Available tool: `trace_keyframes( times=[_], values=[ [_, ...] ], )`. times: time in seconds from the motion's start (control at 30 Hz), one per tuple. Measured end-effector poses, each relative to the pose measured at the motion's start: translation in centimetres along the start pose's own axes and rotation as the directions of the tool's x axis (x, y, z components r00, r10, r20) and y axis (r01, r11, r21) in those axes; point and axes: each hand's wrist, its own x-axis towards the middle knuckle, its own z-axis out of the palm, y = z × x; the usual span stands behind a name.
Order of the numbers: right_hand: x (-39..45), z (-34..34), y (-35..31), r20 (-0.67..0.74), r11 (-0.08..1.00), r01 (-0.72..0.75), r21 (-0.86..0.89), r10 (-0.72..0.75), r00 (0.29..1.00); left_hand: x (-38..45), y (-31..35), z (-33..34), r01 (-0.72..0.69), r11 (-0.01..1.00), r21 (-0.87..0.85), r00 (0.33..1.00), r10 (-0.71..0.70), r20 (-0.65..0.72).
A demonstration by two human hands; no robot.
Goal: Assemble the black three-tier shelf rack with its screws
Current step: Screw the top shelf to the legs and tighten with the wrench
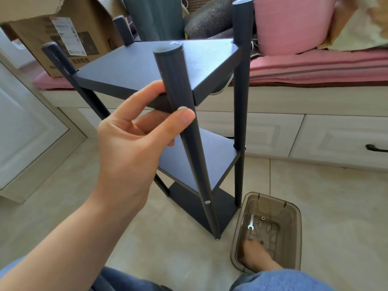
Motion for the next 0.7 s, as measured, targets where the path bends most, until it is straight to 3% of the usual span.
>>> trace_keyframes(
  times=[0.7],
  values=[
    [0.14, 0.03, -0.24, -0.009, 0.997, 0.039, 0.064, -0.038, 0.999, -0.1, -0.03, 0.09, -0.005, 1.0, -0.002, 1.0, 0.005, 0.02]
  ],
)
